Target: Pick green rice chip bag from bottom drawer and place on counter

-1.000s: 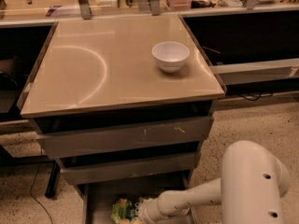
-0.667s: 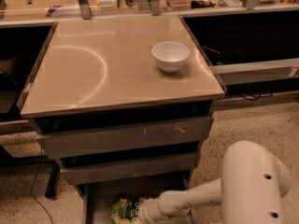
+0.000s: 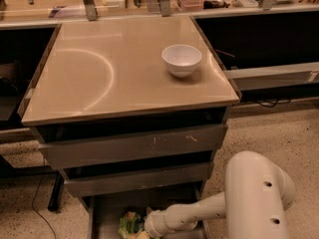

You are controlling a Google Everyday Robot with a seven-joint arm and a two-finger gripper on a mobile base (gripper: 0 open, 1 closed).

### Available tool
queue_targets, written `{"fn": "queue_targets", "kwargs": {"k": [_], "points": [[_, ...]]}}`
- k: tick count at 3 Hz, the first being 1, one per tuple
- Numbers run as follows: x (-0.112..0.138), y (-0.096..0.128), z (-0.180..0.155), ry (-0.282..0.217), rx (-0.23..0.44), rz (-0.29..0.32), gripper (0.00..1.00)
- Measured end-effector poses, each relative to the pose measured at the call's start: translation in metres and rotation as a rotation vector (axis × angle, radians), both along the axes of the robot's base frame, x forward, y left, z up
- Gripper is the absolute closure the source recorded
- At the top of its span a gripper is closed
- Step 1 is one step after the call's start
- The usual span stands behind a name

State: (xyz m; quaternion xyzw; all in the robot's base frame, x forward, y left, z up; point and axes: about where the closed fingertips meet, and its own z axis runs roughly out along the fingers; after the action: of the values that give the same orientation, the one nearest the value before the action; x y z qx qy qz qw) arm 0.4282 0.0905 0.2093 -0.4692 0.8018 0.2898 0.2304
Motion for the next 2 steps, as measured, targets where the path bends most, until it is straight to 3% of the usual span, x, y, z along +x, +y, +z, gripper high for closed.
{"fn": "queue_targets", "kwargs": {"k": [2], "points": [[0.0223,0.0020,-0.0197,-0.063,-0.029,-0.003,0.00]]}}
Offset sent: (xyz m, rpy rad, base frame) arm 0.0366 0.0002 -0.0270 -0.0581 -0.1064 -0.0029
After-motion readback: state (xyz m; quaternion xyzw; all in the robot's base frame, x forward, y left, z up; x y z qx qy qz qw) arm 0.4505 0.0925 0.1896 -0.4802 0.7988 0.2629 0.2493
